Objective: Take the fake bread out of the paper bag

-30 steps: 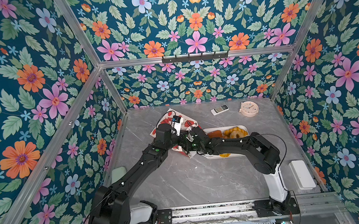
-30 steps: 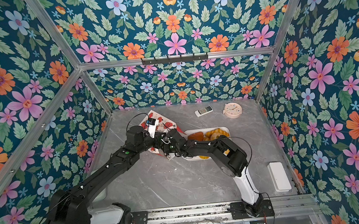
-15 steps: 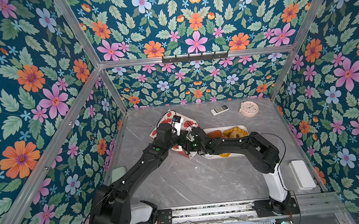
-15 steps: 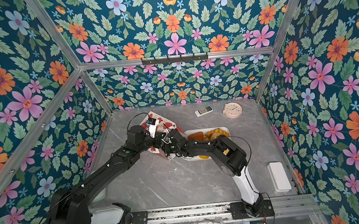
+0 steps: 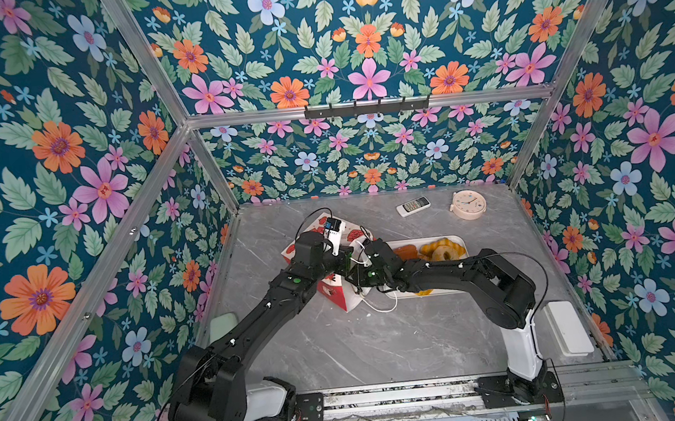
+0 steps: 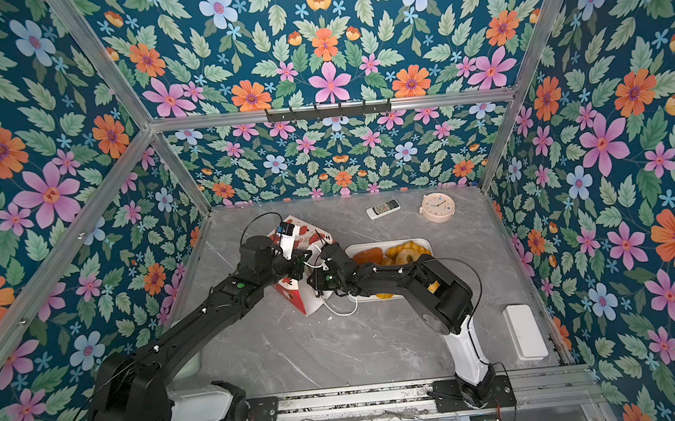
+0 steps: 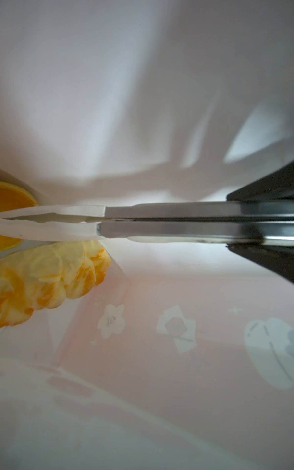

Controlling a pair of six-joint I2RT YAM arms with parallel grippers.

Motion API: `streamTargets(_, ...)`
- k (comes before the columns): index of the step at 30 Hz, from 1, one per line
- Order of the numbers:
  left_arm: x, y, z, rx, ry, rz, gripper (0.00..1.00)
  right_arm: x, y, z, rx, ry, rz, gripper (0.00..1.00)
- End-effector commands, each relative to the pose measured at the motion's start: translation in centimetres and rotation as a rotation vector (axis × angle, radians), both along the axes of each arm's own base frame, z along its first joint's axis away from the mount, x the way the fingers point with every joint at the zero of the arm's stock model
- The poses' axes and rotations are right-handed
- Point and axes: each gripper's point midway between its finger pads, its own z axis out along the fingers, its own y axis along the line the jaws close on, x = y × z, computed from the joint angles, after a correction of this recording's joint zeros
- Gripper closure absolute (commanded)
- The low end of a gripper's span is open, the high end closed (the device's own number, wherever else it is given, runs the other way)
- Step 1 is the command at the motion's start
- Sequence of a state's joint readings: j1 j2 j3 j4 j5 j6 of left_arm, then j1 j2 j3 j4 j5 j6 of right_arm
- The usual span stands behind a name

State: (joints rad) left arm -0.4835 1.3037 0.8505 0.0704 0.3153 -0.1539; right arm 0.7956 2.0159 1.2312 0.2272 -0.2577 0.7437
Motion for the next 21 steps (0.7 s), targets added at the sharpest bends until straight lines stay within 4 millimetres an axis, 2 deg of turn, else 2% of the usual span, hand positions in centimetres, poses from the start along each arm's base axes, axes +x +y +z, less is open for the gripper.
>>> streamTargets(1, 0.2, 0.4, 0.2, 0.013, -0.007, 0.012, 0.99, -0.3, 0.0, 1.1, 0.02, -0.019, 0.026, 0.96)
streamTargets(9, 0.4, 0.4, 0.3, 0.016, -0.012, 0.018, 0.99, -1.5, -0.7, 1.4, 0.018, 0.017, 0.051, 0.97)
streamTargets(15, 0.5, 0.3, 0.4, 0.016, -0.013, 0.016, 0.99, -2.1, -0.4, 1.6, 0.01, 0.03, 0.095, 0.79)
streamTargets(21, 0.6, 0.1, 0.3, 0.013, -0.009, 0.01, 0.99, -2.2, -0.4, 1.6, -0.003, 0.035, 0.108, 0.7)
